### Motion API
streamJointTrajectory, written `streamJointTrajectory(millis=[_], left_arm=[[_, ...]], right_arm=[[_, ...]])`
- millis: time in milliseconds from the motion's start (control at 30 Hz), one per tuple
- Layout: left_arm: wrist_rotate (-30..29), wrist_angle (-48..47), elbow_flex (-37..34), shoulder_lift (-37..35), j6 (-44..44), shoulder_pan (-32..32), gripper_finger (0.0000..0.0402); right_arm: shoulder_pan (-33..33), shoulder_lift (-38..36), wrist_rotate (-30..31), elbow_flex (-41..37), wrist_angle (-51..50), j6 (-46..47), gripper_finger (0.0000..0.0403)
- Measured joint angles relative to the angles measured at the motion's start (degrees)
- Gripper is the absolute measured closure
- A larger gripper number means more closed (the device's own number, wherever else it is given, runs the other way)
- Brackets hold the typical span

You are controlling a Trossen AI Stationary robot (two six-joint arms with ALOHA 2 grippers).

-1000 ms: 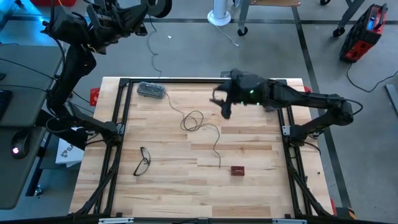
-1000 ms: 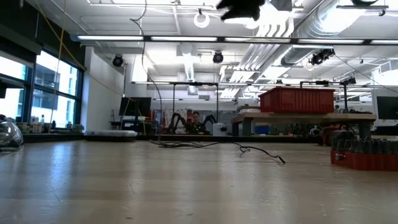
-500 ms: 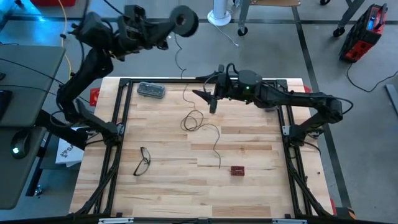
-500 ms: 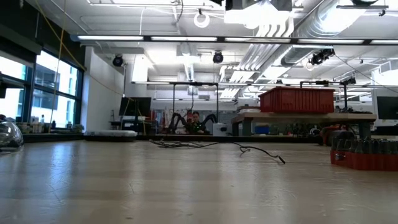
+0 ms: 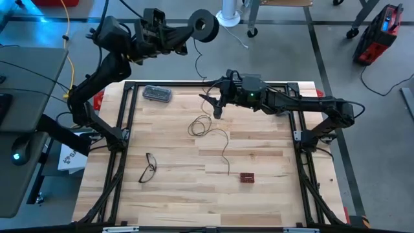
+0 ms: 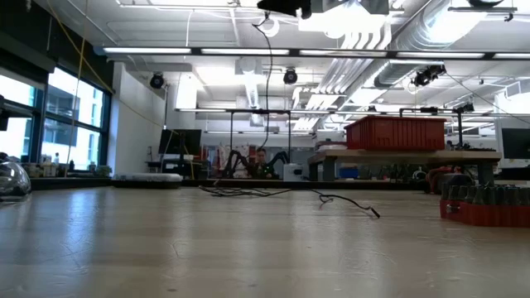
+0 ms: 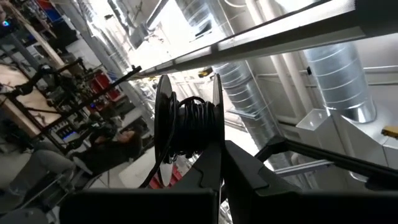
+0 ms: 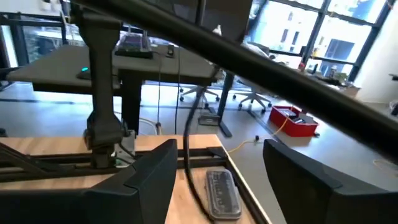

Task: Coil cords
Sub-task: Uncoil the black wire from the spool

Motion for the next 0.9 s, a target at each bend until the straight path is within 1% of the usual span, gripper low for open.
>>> streamJointTrajectory(millis=[133, 333, 433, 533, 633, 667, 900], left_arm=[[0.2, -0.1, 0.0, 0.0, 0.2, 0.0, 0.0401], [0.1, -0.1, 0.0, 0.0, 0.4, 0.0, 0.0400], [-0.3, -0.1, 0.0, 0.0, 0.4, -0.4, 0.0400], [-0.5, -0.1, 0.0, 0.0, 0.4, -0.7, 0.0400], [-0.5, -0.1, 0.0, 0.0, 0.4, -0.7, 0.0400], [-0.5, -0.1, 0.0, 0.0, 0.5, -0.7, 0.0400], [-0.3, -0.2, 0.0, 0.0, 0.5, -0.6, 0.0400]], right_arm=[[0.4, 0.0, -1.1, 0.0, -0.2, 0.5, 0.0191], [1.0, 0.0, -1.1, 0.0, 0.2, -1.0, 0.0249], [1.0, 0.3, -1.0, 0.0, 0.4, -1.7, 0.0267], [1.0, 0.4, 2.0, 0.0, 0.7, -3.5, 0.0267], [1.5, 0.2, 6.2, 0.0, 1.8, -5.5, 0.0258], [1.8, 0.1, 6.7, 0.0, 2.3, -5.7, 0.0255], [5.7, -1.8, 4.9, 0.0, 3.6, -5.0, 0.0225]])
